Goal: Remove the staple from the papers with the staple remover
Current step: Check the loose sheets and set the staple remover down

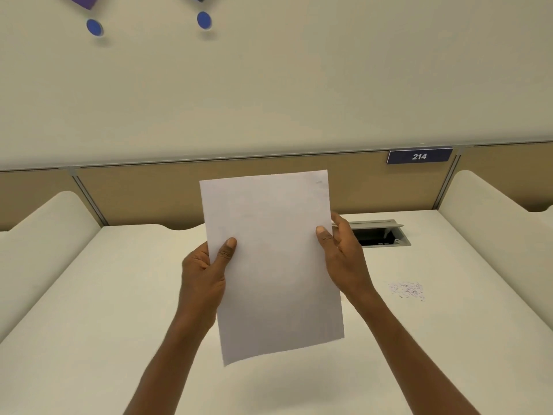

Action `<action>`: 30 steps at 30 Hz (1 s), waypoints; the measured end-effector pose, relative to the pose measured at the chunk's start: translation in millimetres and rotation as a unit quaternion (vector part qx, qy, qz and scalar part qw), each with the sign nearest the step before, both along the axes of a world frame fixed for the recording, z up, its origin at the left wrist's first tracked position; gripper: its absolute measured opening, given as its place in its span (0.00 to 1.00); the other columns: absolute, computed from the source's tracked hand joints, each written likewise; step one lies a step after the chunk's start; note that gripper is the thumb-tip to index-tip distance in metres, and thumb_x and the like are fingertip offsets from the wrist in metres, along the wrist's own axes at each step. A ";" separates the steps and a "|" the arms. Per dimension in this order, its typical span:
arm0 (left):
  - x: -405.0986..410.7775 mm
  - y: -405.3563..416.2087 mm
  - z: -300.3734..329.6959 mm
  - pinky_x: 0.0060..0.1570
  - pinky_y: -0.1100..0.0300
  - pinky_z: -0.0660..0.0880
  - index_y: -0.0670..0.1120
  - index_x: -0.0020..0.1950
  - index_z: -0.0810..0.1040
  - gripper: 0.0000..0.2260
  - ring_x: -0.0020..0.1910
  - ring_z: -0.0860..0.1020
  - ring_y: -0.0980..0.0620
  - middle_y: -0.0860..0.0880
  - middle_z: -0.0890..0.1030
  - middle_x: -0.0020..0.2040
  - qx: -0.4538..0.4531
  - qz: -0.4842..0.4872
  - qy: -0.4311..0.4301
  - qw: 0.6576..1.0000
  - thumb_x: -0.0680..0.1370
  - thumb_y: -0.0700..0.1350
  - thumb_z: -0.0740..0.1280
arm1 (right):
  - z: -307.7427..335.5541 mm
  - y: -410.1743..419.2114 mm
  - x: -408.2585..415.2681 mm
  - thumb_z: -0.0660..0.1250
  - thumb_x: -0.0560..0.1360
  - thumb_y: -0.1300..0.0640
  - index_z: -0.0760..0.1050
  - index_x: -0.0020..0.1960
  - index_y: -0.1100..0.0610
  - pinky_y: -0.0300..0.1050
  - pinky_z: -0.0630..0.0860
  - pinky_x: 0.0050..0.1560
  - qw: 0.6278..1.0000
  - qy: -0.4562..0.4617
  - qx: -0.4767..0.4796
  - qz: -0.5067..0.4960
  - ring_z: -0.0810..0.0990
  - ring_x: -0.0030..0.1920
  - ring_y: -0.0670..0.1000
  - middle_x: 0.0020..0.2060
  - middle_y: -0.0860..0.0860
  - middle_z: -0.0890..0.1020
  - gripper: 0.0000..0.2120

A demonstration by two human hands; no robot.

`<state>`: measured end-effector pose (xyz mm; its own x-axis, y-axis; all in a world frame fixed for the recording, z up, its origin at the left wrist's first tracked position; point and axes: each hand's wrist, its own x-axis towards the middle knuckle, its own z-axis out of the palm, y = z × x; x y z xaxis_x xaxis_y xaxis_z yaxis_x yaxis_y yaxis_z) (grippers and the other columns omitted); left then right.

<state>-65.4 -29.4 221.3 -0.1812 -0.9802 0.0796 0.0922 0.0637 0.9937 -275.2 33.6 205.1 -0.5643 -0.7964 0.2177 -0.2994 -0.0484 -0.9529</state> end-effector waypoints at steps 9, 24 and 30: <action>-60.5 -0.4 -27.8 0.49 0.48 0.83 0.47 0.50 0.84 0.07 0.45 0.86 0.45 0.51 0.87 0.44 0.092 -0.031 0.021 0.995 0.80 0.48 0.69 | -43.4 12.0 35.8 0.66 0.77 0.50 0.47 0.79 0.55 0.41 0.56 0.72 0.967 0.221 0.121 0.018 0.55 0.76 0.49 0.77 0.49 0.57 0.39; -107.4 21.6 -27.7 0.51 0.53 0.82 0.44 0.56 0.85 0.10 0.42 0.83 0.51 0.51 0.86 0.43 0.175 0.017 0.147 0.973 0.78 0.47 0.72 | -49.3 11.0 58.3 0.56 0.80 0.41 0.66 0.70 0.56 0.50 0.77 0.59 0.948 0.292 0.120 -0.029 0.81 0.52 0.51 0.54 0.51 0.82 0.25; -93.2 21.6 -33.8 0.55 0.60 0.81 0.53 0.70 0.74 0.29 0.59 0.82 0.54 0.54 0.82 0.63 0.109 -0.033 0.109 0.987 0.71 0.57 0.74 | -39.2 7.4 38.7 0.57 0.82 0.49 0.72 0.63 0.52 0.43 0.80 0.44 0.963 0.244 0.075 -0.085 0.82 0.43 0.49 0.48 0.48 0.83 0.14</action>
<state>-158.6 -7.8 187.5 -0.2480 -0.9648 -0.0872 0.3030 -0.1628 0.9390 -236.6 41.0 165.9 -0.5487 -0.7452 0.3791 -0.7047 0.1682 -0.6893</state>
